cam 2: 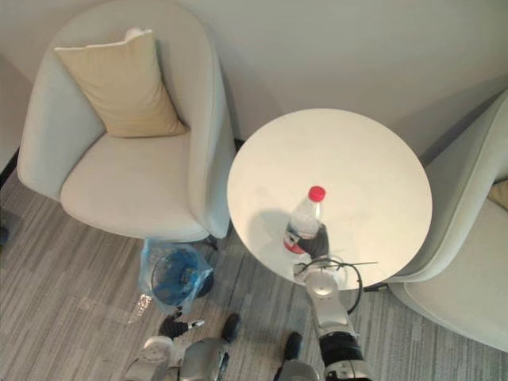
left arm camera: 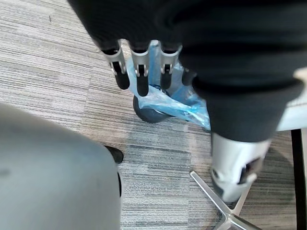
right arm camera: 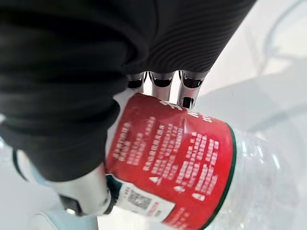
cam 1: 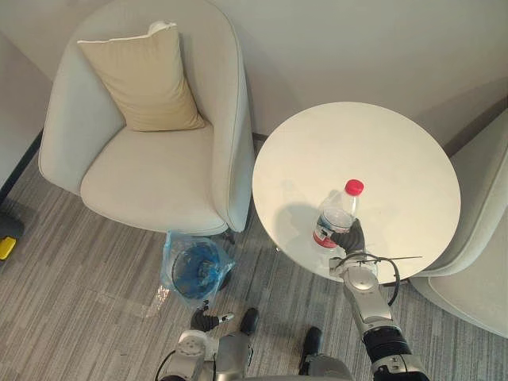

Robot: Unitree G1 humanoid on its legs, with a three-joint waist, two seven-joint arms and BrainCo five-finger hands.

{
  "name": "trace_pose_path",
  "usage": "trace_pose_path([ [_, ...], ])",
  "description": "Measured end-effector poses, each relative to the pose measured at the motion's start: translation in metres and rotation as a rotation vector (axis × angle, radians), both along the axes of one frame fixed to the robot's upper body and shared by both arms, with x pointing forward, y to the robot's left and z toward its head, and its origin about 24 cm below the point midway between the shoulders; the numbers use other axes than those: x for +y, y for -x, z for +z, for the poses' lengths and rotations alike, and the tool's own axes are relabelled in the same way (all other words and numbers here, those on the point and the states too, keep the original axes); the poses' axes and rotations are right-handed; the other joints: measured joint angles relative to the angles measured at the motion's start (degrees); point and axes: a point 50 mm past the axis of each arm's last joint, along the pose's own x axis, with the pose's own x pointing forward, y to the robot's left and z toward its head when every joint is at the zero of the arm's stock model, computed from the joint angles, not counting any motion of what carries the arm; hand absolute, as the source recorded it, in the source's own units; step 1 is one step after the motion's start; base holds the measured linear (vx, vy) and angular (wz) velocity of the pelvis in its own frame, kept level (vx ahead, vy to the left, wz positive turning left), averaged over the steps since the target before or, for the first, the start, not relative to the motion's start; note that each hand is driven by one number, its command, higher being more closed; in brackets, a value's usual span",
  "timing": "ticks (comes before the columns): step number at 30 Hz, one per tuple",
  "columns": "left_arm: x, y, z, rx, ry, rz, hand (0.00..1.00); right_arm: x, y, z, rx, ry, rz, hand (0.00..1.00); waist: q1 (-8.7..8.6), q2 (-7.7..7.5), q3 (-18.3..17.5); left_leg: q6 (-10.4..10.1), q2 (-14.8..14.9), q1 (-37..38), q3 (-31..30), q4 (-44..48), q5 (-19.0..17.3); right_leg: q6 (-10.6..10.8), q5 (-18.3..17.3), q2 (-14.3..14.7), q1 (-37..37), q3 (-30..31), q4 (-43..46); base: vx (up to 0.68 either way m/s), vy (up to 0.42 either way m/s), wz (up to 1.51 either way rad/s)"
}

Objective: Gather rubbish on tea table into small bin, then transfer packed bag to large trash can.

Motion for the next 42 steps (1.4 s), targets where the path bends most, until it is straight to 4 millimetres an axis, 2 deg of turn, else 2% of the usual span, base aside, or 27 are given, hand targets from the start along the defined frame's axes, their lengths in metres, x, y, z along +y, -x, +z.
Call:
trace_pose_path([
  [4,0.001,0.001,0.000,0.005,-0.002,0.006,0.00,-0.002,0.011,0.001,-0.015,-0.004,-0.003,1.00,-0.07,-0.06,0.0,0.0,0.0,1.1,-0.7,0.0,0.0,0.1,-0.1,0.0,1.5,-0.1,0.0,0.01,0.012,0.10],
  [8,0.003,0.002,-0.001,0.020,-0.004,0.014,0.00,-0.003,0.022,0.012,-0.072,-0.006,0.011,1.00,-0.40,-0.11,0.0,0.1,0.1,2.1,0.2,0.0,-0.1,0.2,-0.1,-0.2,1.7,1.6,0.5,-0.02,0.029,-0.16],
  [13,0.003,0.003,-0.002,0.027,-0.016,0.001,0.00,-0.003,0.035,0.011,-0.066,-0.008,0.035,1.00,-0.68,-0.47,-0.1,0.2,0.1,3.5,2.7,-0.3,-0.2,0.7,-0.5,-0.6,1.8,4.2,0.6,-0.05,0.025,-0.27],
  [17,0.007,0.006,-0.004,0.044,-0.036,-0.014,0.00,-0.003,0.047,0.008,-0.052,-0.009,0.052,1.00,-1.83,-1.36,-0.8,0.1,0.4,4.1,4.3,-0.3,-0.2,0.8,-0.5,-0.5,1.7,5.9,0.5,-0.07,0.014,-0.20],
  [19,0.010,0.012,-0.007,0.071,-0.045,-0.012,0.00,0.000,0.057,0.004,-0.036,-0.020,0.059,1.00,-3.00,-2.17,-2.1,0.1,0.6,4.4,4.8,-0.3,-0.2,0.9,-0.5,-0.3,1.7,6.6,0.5,-0.06,0.013,-0.13],
  [22,0.013,0.019,-0.011,0.114,-0.056,-0.012,0.00,0.003,0.069,-0.003,-0.005,-0.033,0.063,1.00,-3.67,-2.90,-4.3,0.1,0.7,5.2,6.1,-0.6,-0.2,1.0,-0.2,-0.3,1.8,8.0,0.4,-0.03,0.023,-0.22],
  [25,0.013,0.021,-0.012,0.123,-0.057,-0.012,0.00,0.005,0.075,-0.003,0.003,0.001,0.078,1.00,-3.73,-3.10,-4.8,0.1,0.8,6.0,7.0,-0.7,-0.2,1.1,0.2,-0.3,2.2,8.7,0.0,-0.04,0.026,-0.16],
  [32,0.013,0.024,-0.013,0.135,-0.063,-0.026,0.00,0.011,0.078,-0.003,0.014,0.070,0.118,1.00,-4.15,-3.02,-5.4,0.2,0.8,7.2,7.3,-0.8,-0.1,1.1,0.7,-0.3,3.5,9.0,-0.5,-0.02,0.016,-0.03],
  [40,0.006,0.024,-0.013,0.130,-0.042,-0.014,0.00,0.018,0.075,0.026,-0.113,0.090,0.152,1.00,-4.01,-1.99,-5.7,-0.1,0.9,5.6,5.6,-0.1,0.9,0.9,-0.5,-0.6,2.4,6.7,2.1,-0.02,-0.001,0.18],
  [42,0.005,0.022,-0.011,0.110,-0.037,-0.010,0.00,0.026,0.066,0.035,-0.159,0.099,0.186,1.00,-3.97,-2.07,-5.6,-0.1,0.6,0.8,8.4,6.3,0.9,-0.1,-2.6,-0.8,-1.6,6.8,7.7,-0.11,0.003,0.04],
])
